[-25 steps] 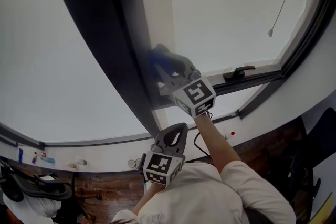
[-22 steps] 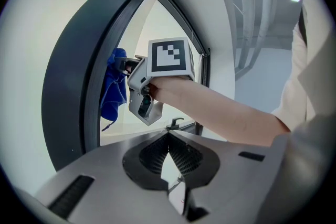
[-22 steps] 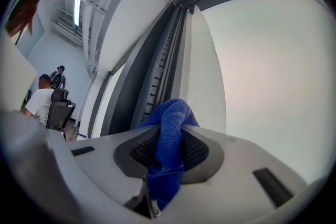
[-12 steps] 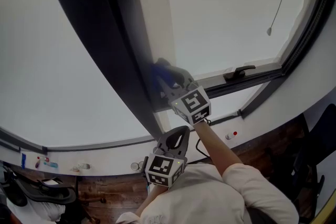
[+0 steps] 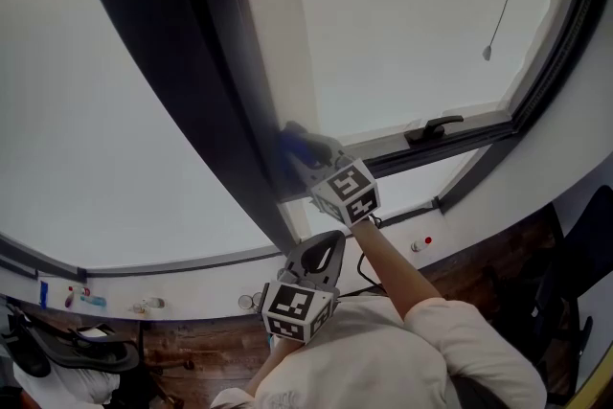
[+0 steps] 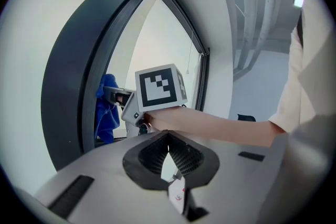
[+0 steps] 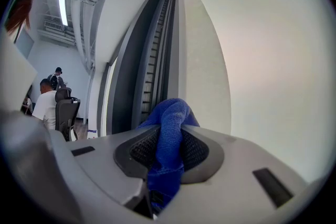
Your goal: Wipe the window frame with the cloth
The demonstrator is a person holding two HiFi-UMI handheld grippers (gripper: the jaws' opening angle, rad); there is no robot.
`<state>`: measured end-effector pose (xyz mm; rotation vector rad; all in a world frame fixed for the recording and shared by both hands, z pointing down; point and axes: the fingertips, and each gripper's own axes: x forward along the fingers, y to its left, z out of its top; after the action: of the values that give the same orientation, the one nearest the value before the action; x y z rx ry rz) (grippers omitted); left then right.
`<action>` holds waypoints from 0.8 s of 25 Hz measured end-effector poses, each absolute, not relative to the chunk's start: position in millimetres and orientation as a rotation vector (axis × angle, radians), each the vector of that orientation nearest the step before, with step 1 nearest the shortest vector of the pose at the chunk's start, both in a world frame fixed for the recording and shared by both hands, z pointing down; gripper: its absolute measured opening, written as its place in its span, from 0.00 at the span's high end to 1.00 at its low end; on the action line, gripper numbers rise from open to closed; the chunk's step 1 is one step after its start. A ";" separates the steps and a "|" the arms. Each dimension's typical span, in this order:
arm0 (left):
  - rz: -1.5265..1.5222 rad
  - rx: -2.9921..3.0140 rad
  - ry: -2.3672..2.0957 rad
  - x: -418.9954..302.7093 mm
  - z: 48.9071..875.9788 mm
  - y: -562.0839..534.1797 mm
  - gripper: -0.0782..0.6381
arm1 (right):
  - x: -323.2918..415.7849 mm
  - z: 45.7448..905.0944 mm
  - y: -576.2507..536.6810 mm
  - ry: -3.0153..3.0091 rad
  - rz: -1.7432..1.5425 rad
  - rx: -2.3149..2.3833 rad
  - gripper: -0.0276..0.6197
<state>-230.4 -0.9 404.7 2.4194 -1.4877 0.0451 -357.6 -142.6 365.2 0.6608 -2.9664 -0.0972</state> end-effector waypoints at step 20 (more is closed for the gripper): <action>0.062 2.372 -1.515 -232.9 410.8 7.4 0.88 | -356.8 424.8 -145.5 -2.856 -0.036 0.649 0.82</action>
<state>-232.9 7.4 410.8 2.3721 -1.5145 0.0617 -356.8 -145.5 424.8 0.6491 -2.8563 -0.0360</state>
